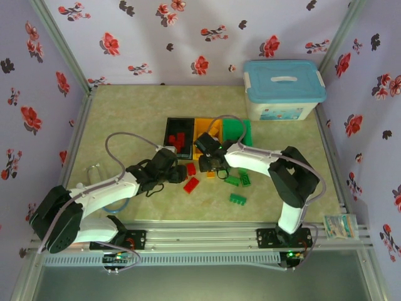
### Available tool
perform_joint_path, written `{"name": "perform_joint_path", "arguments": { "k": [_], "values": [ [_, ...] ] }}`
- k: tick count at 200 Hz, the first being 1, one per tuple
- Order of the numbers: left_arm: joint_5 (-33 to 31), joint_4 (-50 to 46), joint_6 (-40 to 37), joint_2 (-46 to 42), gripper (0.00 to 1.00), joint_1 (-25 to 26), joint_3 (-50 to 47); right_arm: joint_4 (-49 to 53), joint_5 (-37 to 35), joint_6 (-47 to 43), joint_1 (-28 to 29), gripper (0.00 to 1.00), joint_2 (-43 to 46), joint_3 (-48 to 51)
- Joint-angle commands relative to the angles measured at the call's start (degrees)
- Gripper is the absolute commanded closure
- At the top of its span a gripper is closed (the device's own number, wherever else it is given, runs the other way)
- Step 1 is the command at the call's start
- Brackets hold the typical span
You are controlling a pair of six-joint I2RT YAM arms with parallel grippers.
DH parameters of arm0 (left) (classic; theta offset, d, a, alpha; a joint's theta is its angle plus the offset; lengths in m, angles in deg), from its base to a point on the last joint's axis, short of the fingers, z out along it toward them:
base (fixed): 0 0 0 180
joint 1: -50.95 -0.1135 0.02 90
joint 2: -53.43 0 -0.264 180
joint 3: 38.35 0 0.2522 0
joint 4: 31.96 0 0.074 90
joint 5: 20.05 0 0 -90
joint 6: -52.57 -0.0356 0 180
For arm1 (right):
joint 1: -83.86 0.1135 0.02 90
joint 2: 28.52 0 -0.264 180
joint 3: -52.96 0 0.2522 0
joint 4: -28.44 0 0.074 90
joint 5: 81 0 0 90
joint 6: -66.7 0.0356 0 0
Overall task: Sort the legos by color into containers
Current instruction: Pick up the lego from the center of the table.
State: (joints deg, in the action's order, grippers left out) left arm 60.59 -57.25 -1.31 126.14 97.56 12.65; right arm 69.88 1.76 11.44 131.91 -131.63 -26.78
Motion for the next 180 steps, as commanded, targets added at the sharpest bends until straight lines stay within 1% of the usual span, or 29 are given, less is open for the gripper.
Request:
{"name": "perform_joint_path", "arguments": {
  "k": [1, 41, 61, 70, 141, 163, 180],
  "values": [
    [0.22, 0.42, 0.47, 0.32, 0.3, 0.15, 1.79, 1.46, 0.72, 1.25, 0.88, 0.49, -3.02, 0.14],
    [0.23, 0.36, 0.05, 0.94, 0.3, -0.02, 2.46, 2.66, -0.69, 1.61, 2.02, 0.52, -3.73, -0.5],
    [0.31, 0.4, 0.17, 1.12, 0.3, 0.04, 2.42, 7.02, -5.14, 0.81, 3.39, 0.51, -4.85, -3.35],
    [0.35, 0.46, 0.14, 1.12, 0.3, 0.04, 2.38, 8.73, -5.99, 0.63, 3.63, 0.51, -5.35, -4.58],
    [0.33, 0.79, 0.42, 0.38, 0.3, -0.03, 1.09, 8.83, -3.89, 1.48, 3.78, 0.51, -6.23, -4.7],
    [0.32, 0.72, 0.27, 0.58, 0.31, -0.03, 1.18, 7.74, -2.74, 1.74, 3.88, 0.55, -6.23, -4.37],
    [0.33, 0.65, 0.16, 0.44, 0.31, -0.03, 1.31, 7.65, -2.76, 1.82, 3.93, 0.61, -5.86, -4.52]
  ]
}}
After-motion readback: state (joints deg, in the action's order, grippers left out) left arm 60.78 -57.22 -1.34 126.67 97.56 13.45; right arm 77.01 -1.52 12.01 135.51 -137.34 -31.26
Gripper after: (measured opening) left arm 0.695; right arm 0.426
